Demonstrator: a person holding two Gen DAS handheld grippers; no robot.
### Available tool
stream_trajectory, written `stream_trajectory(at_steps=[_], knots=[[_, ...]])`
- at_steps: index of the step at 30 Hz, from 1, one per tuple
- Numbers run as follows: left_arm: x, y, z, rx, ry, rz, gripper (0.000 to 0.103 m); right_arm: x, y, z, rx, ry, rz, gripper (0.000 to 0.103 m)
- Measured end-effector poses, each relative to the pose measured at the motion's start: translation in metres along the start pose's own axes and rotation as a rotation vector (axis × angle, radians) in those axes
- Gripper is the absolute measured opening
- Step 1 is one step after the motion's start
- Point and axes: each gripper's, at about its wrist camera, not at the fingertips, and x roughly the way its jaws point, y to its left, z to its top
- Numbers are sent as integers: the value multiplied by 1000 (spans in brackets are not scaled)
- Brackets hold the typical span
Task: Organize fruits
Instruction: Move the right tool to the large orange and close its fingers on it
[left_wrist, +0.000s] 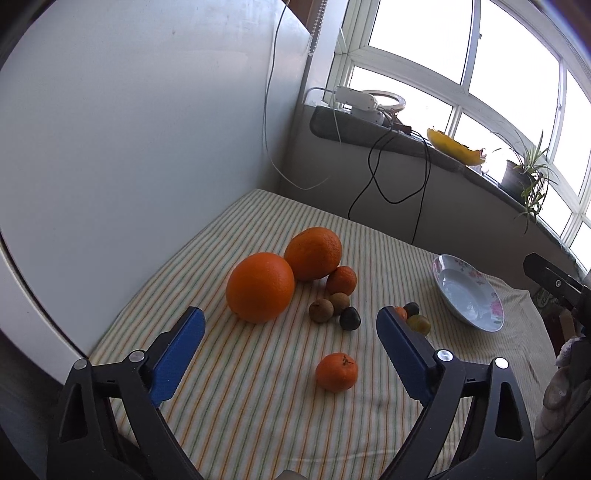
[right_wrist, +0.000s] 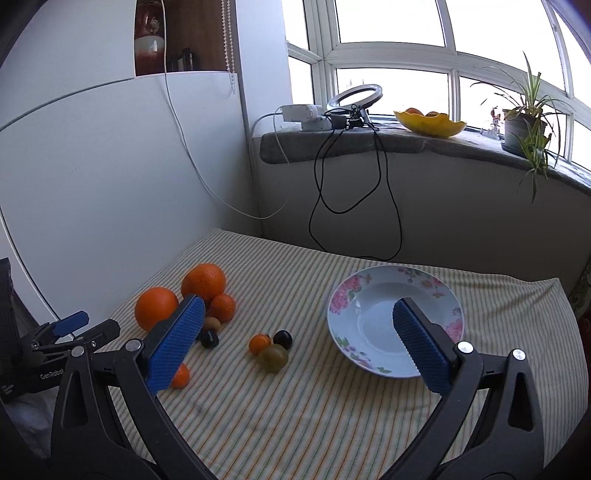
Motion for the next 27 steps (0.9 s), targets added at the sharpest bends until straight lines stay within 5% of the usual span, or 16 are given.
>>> stream_trajectory(at_steps=[18, 27], knots=[[38, 39, 2, -18, 57, -30, 89, 68, 67, 3, -49, 143, 181, 103], [61, 52, 0, -12, 98, -65, 84, 121, 95, 1, 9, 282, 321, 99]])
